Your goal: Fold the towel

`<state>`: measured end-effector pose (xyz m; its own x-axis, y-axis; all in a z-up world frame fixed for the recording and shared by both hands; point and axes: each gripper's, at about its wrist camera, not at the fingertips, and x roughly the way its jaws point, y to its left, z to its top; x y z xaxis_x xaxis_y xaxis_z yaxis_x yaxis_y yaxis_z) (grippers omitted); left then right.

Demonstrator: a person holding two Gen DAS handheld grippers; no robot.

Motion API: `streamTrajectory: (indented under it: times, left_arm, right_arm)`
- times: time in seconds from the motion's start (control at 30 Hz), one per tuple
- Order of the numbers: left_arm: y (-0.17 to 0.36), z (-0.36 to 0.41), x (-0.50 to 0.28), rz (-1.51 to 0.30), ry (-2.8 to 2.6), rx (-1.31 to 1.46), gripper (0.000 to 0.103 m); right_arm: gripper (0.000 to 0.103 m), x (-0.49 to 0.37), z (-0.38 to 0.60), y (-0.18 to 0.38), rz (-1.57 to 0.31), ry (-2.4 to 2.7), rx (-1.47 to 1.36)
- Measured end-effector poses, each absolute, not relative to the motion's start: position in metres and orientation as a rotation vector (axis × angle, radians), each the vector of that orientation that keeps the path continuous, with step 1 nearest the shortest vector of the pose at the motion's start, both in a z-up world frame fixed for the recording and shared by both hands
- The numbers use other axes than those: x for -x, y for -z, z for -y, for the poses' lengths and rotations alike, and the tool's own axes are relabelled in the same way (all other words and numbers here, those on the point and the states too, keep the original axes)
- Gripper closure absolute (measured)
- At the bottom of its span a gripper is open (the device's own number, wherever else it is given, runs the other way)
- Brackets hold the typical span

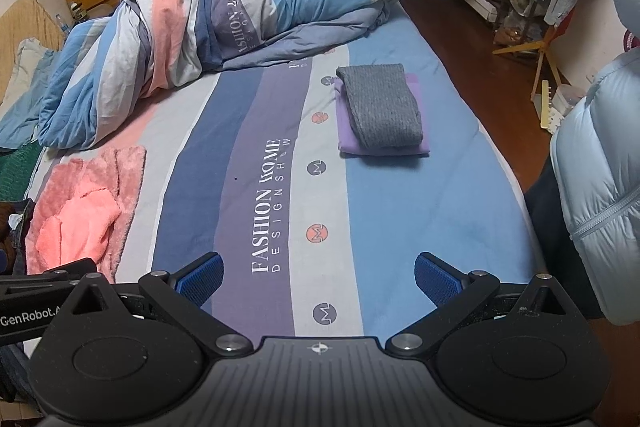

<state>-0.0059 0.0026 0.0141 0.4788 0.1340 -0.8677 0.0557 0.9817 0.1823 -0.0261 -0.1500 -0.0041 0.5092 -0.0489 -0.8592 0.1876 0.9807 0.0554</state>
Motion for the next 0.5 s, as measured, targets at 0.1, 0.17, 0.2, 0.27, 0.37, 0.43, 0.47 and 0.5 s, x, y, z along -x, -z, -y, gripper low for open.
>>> streamTrajectory:
  times: [0.1, 0.17, 0.2, 0.27, 0.37, 0.43, 0.47, 0.5]
  left_arm:
    - [-0.0138, -0.0037, 0.0055, -1.076, -0.048, -0.192, 0.0]
    - [-0.0131, -0.0045, 0.0049, -1.082, -0.049, -0.187, 0.0]
    - [-0.0129, -0.0044, 0.0044, -1.085, -0.058, -0.184, 0.0]
    - [-0.0125, -0.005, 0.005, -1.087, -0.062, -0.182, 0.0]
    - [-0.0126, -0.0038, 0.0053, -1.085, -0.064, -0.183, 0.0]
    - [-0.0123, -0.0036, 0.0061, -1.087, -0.065, -0.184, 0.0]
    - [-0.012, -0.0031, 0.0068, -1.087, -0.065, -0.184, 0.0]
    - [-0.0116, -0.0024, 0.0073, -1.088, -0.066, -0.185, 0.0]
  right_arm:
    - [0.0, 0.0266, 0.1482, 0.0043, -1.031, 0.142, -0.143]
    - [0.0, 0.027, 0.1466, 0.0047, -1.034, 0.139, -0.139]
    - [0.0, 0.0274, 0.1456, 0.0052, -1.035, 0.138, -0.137]
    - [0.0, 0.0281, 0.1457, 0.0059, -1.035, 0.137, -0.135]
    - [0.0, 0.0276, 0.1454, 0.005, -1.035, 0.137, -0.134]
    - [0.0, 0.0277, 0.1458, 0.0054, -1.037, 0.136, -0.135]
    - [0.0, 0.028, 0.1463, 0.0059, -1.038, 0.134, -0.135]
    - [0.0, 0.0281, 0.1469, 0.0063, -1.039, 0.132, -0.135]
